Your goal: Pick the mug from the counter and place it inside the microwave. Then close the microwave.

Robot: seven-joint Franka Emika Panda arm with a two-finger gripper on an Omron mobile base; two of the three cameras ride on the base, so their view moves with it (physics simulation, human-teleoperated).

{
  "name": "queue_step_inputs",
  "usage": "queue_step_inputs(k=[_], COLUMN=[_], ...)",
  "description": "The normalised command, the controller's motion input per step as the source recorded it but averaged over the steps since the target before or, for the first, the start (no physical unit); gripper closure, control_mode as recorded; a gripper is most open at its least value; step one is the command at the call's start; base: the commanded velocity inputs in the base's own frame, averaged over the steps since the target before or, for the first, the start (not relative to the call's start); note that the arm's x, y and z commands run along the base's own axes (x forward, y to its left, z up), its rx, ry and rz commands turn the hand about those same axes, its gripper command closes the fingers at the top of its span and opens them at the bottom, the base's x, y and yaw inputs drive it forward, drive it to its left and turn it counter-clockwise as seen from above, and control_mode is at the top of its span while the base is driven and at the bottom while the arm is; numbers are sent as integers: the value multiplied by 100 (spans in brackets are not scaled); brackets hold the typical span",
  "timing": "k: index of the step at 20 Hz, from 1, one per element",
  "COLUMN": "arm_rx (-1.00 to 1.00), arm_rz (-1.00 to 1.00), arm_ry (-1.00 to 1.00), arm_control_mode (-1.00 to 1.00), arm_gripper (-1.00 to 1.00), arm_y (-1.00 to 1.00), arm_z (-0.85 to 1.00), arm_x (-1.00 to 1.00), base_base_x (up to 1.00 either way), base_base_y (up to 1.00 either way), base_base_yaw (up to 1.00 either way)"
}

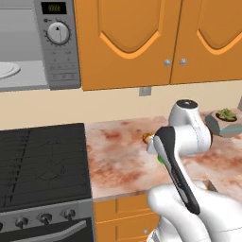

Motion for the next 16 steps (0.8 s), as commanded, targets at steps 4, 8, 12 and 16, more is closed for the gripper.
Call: queue_step_inputs(k=[4, 8, 12, 16], arm_rx=[0, 0, 0, -4], arm_rz=[15, 22, 22, 11], arm_ry=[2, 2, 0, -17], arm_control_mode=[-100, -100, -100, -100], arm_gripper=[100, 100, 100, 100], arm_y=[-53, -19, 2, 5], arm_z=[25, 44, 61, 30], arm_x=[-14, -1, -22, -42], base_base_x=[0, 0, 0, 0], base_base_y=[0, 0, 0, 0], base_base_yaw=[0, 0, 0, 0])
